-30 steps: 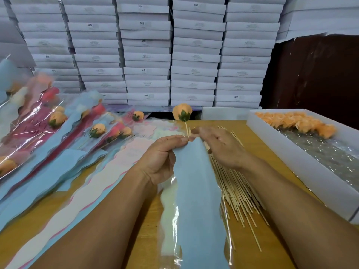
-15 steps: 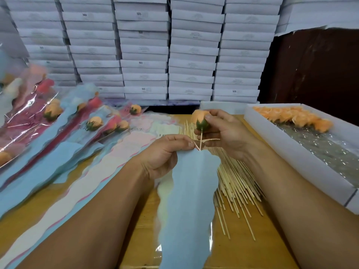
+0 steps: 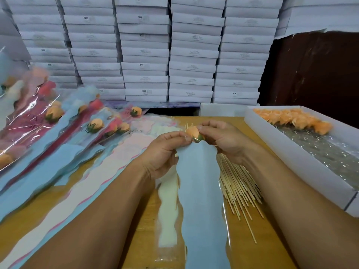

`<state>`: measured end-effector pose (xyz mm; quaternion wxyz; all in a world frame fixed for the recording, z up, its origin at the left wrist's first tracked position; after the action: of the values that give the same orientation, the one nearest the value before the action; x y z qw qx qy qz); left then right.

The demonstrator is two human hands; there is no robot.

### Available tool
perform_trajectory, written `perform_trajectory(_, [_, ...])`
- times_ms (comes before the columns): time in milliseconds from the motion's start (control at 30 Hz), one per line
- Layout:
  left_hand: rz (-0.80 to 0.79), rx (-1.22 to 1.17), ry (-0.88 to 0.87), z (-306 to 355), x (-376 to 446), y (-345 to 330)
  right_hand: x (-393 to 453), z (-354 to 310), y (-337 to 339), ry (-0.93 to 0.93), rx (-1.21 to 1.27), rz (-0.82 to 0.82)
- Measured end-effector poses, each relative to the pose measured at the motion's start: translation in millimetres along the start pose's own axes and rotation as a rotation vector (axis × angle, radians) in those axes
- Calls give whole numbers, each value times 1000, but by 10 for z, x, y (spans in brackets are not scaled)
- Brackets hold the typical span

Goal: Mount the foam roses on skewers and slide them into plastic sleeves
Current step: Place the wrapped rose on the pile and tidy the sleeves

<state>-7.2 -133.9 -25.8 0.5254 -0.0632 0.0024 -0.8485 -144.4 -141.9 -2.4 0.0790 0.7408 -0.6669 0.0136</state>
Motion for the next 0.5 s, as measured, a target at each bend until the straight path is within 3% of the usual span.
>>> perform_trajectory(367, [127,20,-60,38,19,115,-40,1,-48,-65,-75,41])
perform_trajectory(500, [169,20,-57,44,5,141,-98,52,-181,-117,-93,-110])
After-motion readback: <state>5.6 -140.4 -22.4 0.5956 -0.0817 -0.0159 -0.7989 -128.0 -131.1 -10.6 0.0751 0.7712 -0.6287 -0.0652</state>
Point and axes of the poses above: each hand's wrist, its own x-axis towards the middle knuckle, its own y-axis out of the back of the hand, z = x × y, the point moved 9 cm from there along x, towards the middle knuckle, and after that the axes turned 8 degrees about x, right-handed, at the moved point
